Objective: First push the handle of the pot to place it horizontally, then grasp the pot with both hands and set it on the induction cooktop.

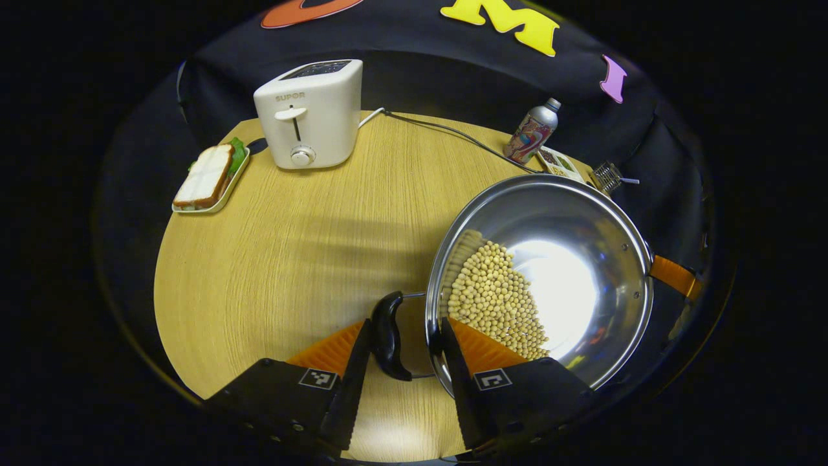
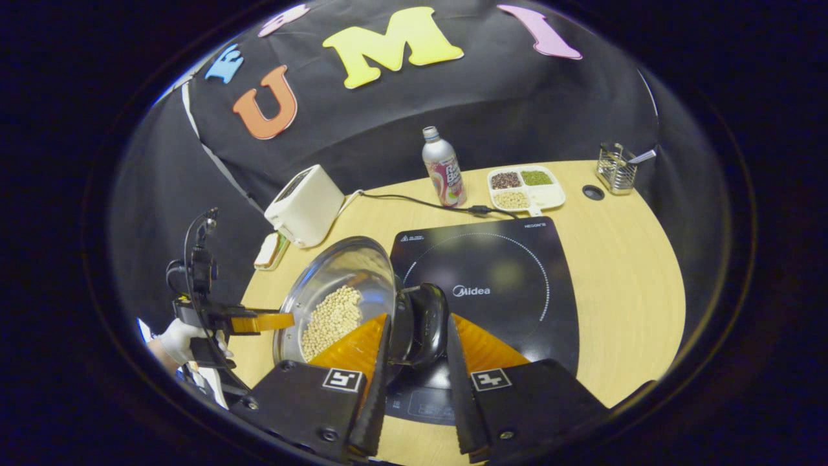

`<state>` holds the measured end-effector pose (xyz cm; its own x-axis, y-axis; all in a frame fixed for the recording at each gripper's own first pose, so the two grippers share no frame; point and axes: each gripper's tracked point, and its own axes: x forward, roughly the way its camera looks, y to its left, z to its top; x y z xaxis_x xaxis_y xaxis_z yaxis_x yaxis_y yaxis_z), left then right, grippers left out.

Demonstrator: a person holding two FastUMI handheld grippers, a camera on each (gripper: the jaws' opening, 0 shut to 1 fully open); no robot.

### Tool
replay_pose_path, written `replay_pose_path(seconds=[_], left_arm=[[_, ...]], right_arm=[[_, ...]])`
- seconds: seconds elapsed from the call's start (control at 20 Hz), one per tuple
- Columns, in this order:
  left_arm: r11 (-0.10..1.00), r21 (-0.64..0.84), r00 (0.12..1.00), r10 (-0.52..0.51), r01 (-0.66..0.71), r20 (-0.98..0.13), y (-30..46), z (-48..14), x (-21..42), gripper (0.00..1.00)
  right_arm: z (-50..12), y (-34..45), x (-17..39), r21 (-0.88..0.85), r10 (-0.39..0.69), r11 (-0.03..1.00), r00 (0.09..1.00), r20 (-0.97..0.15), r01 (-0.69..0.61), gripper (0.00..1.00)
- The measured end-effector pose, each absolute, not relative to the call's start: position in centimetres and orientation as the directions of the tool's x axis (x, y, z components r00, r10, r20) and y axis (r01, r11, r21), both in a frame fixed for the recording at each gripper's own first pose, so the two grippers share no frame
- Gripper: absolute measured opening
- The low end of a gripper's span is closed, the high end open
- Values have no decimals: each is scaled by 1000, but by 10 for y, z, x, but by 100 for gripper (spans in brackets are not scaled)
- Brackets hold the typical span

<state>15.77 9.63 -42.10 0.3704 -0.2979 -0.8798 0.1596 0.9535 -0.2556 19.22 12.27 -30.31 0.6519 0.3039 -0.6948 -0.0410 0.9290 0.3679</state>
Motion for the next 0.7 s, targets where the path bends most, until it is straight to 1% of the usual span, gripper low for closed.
replay_pose_path(seconds=[0.05,0.1,0.15,0.2,0.25,0.35,0.4,0.45,0.5,0.55,0.6,0.65,0.7], left_arm=[[951,-258,377,-305,172,-874,96,-420,159,72],[949,-260,376,-310,179,-873,95,-420,160,72],[948,-258,374,-312,189,-874,97,-418,160,61],[947,-256,375,-313,195,-873,98,-415,161,61],[946,-254,375,-314,201,-872,95,-414,161,61],[945,-247,376,-313,214,-872,95,-414,161,61],[946,-239,378,-308,220,-873,95,-413,162,61],[946,-233,384,-307,227,-871,94,-412,164,61],[947,-227,391,-303,229,-869,94,-410,165,61],[947,-219,395,-299,234,-869,92,-409,165,61],[947,-208,401,-294,245,-867,91,-408,166,61],[947,-201,403,-290,249,-868,92,-408,167,61],[949,-201,402,-288,244,-869,92,-407,167,66]], right_arm=[[-304,115,191,379,304,925,652,-694,-28,47],[-303,107,190,391,305,920,654,-692,-16,46],[-302,101,192,402,309,915,659,-686,-11,46],[-301,95,192,407,311,913,663,-681,-10,47],[-301,88,193,405,308,914,669,-676,-11,45],[-302,73,194,396,296,918,674,-677,-5,45],[-303,66,195,399,291,917,674,-679,6,47],[-304,60,195,402,285,915,674,-682,19,47],[-306,53,196,403,283,915,669,-687,27,45],[-308,47,198,407,280,913,669,-689,38,45],[-309,41,200,409,280,911,665,-693,43,47],[-309,34,201,410,277,911,667,-692,46,47],[-309,28,203,407,275,912,671,-689,44,45]])
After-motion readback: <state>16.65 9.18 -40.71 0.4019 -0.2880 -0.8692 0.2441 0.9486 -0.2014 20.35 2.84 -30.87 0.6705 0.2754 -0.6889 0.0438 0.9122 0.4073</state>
